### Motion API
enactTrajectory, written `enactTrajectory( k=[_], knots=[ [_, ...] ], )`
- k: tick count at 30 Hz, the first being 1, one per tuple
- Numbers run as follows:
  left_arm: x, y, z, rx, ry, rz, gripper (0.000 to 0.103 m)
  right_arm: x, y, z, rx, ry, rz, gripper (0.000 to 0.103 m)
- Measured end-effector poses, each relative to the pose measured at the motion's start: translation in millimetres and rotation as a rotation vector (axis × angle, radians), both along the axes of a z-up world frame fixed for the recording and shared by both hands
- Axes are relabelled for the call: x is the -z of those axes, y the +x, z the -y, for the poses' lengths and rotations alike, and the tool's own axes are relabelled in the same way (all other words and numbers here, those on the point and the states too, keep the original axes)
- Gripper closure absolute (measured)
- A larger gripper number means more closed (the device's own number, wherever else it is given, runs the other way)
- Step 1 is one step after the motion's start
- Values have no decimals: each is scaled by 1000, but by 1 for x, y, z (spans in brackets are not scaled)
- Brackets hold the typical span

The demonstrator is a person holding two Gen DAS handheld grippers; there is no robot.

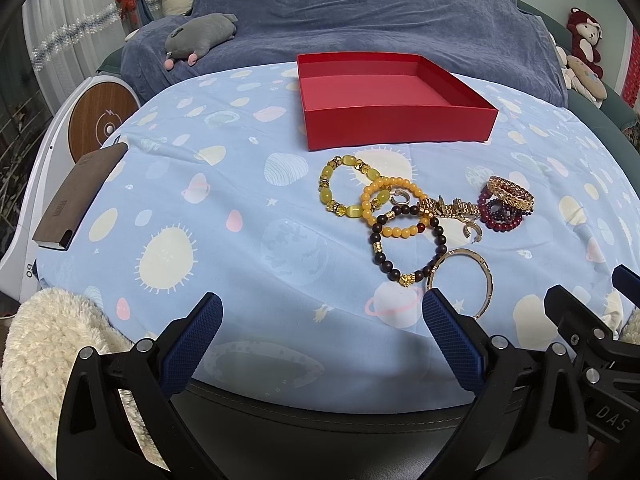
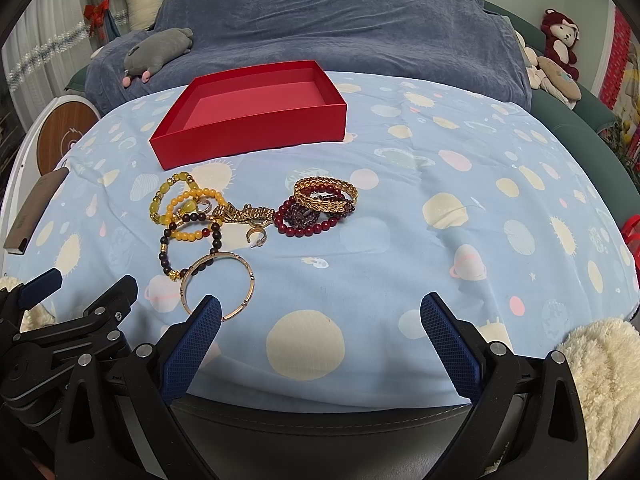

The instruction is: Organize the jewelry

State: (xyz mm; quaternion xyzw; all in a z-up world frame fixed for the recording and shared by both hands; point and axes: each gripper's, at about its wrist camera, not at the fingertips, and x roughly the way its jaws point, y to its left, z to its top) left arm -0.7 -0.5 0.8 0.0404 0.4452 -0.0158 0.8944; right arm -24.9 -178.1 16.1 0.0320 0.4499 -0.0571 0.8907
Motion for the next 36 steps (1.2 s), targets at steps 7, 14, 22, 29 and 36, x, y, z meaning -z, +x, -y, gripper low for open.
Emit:
enactTrajectory(
  k=[7, 14, 22, 29, 36],
  knots=[
    [-2, -3, -2, 1, -3, -1, 8, 0, 0, 0, 0, -2, 0, 7],
    [0, -1, 0, 1, -3, -3, 9, 0, 0, 0, 0, -4, -1, 7],
    [0, -1, 3, 5, -6, 0, 9, 0, 0, 0, 1, -2, 0, 7],
    [0, 0, 3, 6, -10, 8, 9, 1, 0, 0, 0, -2, 0, 7],
    [-2, 1, 1, 1, -31, 27, 9, -6, -2, 5, 2, 12, 6, 7]
  ],
)
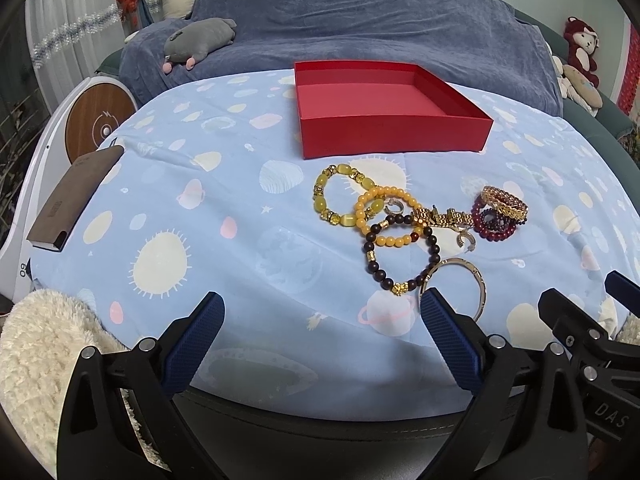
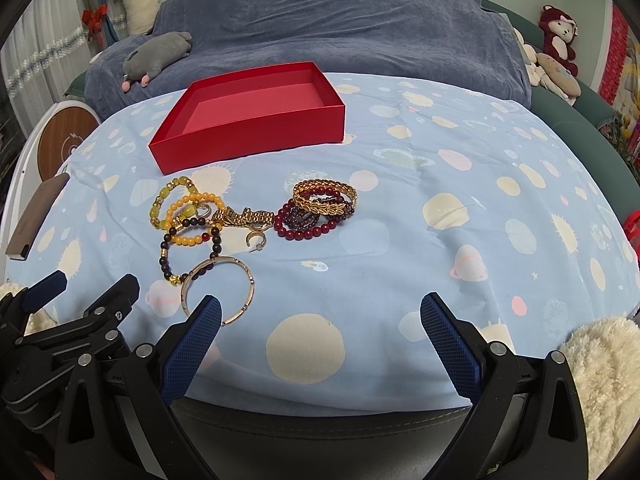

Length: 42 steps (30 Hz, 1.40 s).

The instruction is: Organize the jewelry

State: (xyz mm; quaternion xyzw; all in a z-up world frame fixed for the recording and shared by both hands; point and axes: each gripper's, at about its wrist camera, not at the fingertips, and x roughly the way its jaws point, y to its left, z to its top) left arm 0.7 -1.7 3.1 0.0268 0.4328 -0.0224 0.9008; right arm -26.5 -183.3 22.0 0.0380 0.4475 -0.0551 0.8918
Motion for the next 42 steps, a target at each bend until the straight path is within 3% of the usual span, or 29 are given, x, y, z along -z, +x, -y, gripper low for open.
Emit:
enactTrajectory(
  k=[9, 13, 22, 27, 31, 37, 42],
  knots=[
    [6, 12, -9, -31, -63, -42, 8, 13, 18, -2, -2, -1, -4, 7],
    [12, 15, -6, 9, -96, -83, 8, 13, 19, 8, 36, 16, -12, 7],
    [17, 12, 16, 97, -48, -88, 8, 16, 20, 34, 133, 69, -29, 7],
    [24, 18, 25, 129, -53, -135, 31, 12, 21, 31, 123, 47, -23, 7],
    [32, 20, 35, 149, -35, -159, 36, 9, 20, 34, 126, 40, -14, 7],
    [34, 22, 42, 151, -36, -146, 52, 14, 23, 40, 138, 69, -30, 7],
    [32, 21, 42, 187, -62, -141, 95, 18, 29, 38, 116, 94, -44, 7]
  ],
)
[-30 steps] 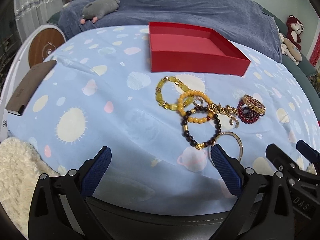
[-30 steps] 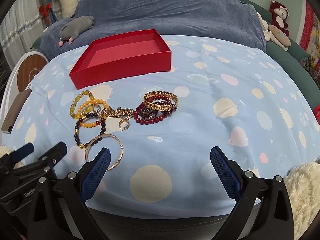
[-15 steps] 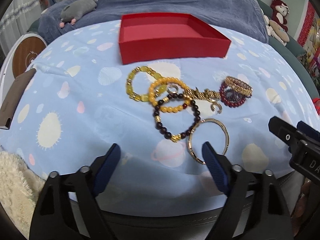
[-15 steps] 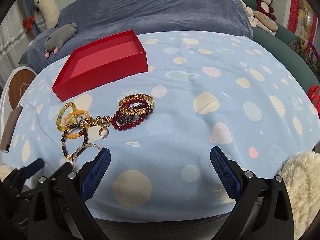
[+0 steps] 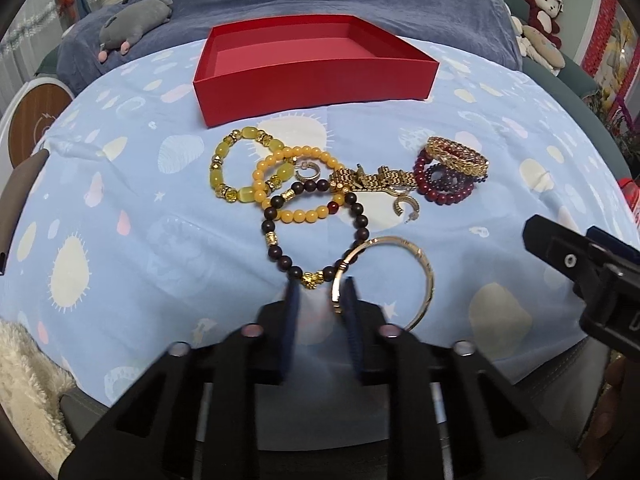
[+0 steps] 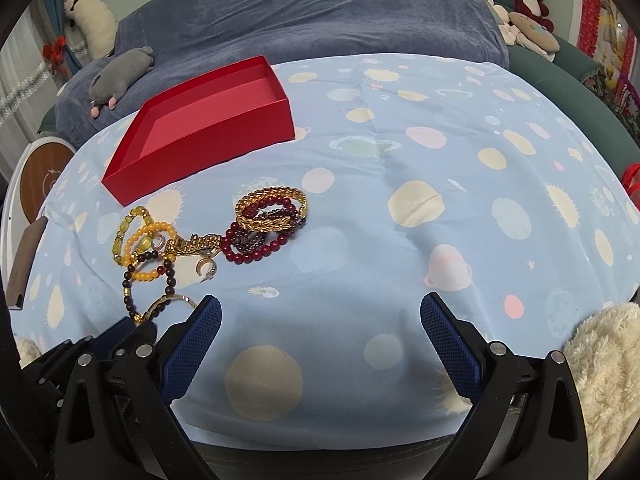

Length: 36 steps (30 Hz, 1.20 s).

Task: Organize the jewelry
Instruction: 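Grasp the thin gold bangle with the left gripper while the right gripper grasps the twisted gold bangle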

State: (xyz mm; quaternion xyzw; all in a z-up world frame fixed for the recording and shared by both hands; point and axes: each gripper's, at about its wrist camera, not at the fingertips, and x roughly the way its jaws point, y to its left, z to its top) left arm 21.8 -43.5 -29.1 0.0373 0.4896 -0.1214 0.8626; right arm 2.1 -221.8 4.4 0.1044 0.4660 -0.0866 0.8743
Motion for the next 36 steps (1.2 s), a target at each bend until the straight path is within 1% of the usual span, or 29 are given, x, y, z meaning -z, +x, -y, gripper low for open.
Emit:
enactTrajectory(
  k=[1, 3, 7, 15, 19, 21, 23, 24, 26, 27, 32, 36],
  knots=[
    [0, 0, -1, 2, -8, -4, 98, 0, 1, -1, -7, 3, 0, 7],
    [-2, 0, -4, -4, -20, 0, 98, 0, 5, -2, -26, 19, -1, 7],
    [-12, 0, -14, -24, -70, 14, 98, -1, 17, -5, -63, 42, -3, 7],
    [-17, 4, -36, -90, -121, 13, 98, 8, 63, -5, -103, 68, -28, 7],
    [-13, 6, -42, -116, -123, -2, 98, 17, 83, -5, -112, 90, -57, 20],
    [-11, 7, -43, -121, -123, -9, 98, 20, 89, -7, -117, 91, -62, 23],
    [-10, 8, -44, -127, -124, -13, 98, 21, 93, -9, -125, 88, -65, 32],
    [-9, 8, -45, -129, -125, -16, 98, 22, 95, -10, -130, 87, -67, 35],
    [-8, 9, -46, -134, -124, -20, 98, 24, 97, -13, -139, 77, -75, 46],
    [-7, 9, -47, -136, -125, -20, 98, 25, 97, -13, -144, 69, -77, 48],
    [-7, 10, -50, -145, -128, -19, 98, 18, 87, -13, -157, 53, -37, 48],
    [-12, 9, -50, -134, -133, -5, 98, 3, 73, -12, -159, 72, 6, 48]
  ],
)
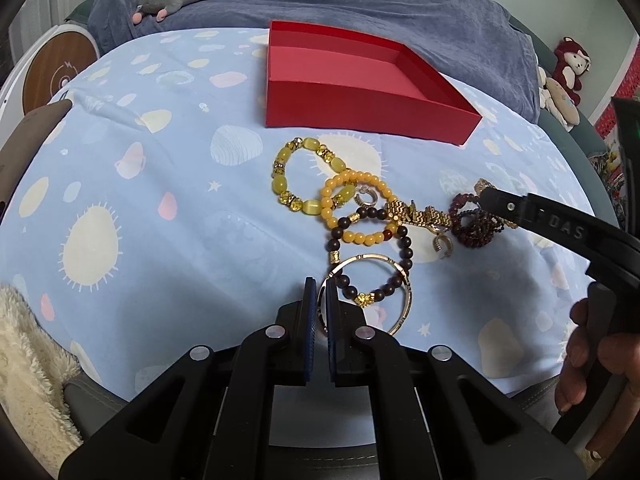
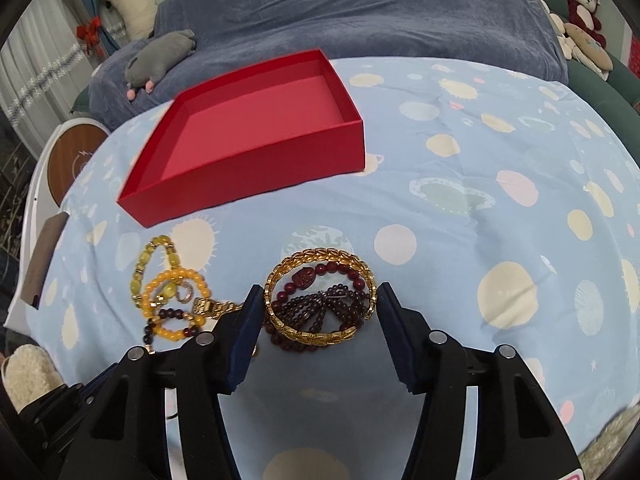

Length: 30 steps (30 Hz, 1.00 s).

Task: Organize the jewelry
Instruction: 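Grasp the thin gold bangle with the left gripper while the right gripper grasps the twisted gold bangle, then carry both bangles into the red box and open both grippers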

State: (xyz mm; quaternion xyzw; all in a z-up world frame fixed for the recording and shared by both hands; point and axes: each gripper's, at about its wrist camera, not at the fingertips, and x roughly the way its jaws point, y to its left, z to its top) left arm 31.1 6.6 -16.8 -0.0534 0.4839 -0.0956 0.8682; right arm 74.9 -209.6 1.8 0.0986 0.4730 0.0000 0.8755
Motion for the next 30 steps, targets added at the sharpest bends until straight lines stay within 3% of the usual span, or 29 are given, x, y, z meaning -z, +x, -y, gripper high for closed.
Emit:
enactTrajectory(
  k=[8, 10, 11, 12, 14, 17, 22, 25, 30],
  knots=[
    [0, -1, 0, 14, -19, -18, 96, -19, -37, 8, 19, 51, 39, 48],
    [1, -1, 2, 9, -24, -27, 79, -18, -45, 12, 30, 64, 38, 48],
    [1, -1, 4, 7, -19, -22, 60, -18, -49, 13, 33, 67, 36, 48],
    [0, -1, 6, 6, -15, -15, 50, -17, -52, 13, 34, 66, 34, 48],
    [0, 0, 11, 19, -27, -5, 48, -15, -56, 13, 32, 57, 31, 48],
    [5, 3, 22, 27, -1, -13, 33, -14, -59, 12, 29, 57, 29, 48],
    [14, 6, 37, 56, 91, -10, 36, -15, -60, 9, 18, 47, 34, 48],
    [13, 6, 40, 72, 101, 2, 46, -13, -60, 7, 14, 49, 28, 48],
    [13, 4, 40, 87, 107, 6, 46, -10, -60, 5, 10, 52, 19, 48]
  ],
)
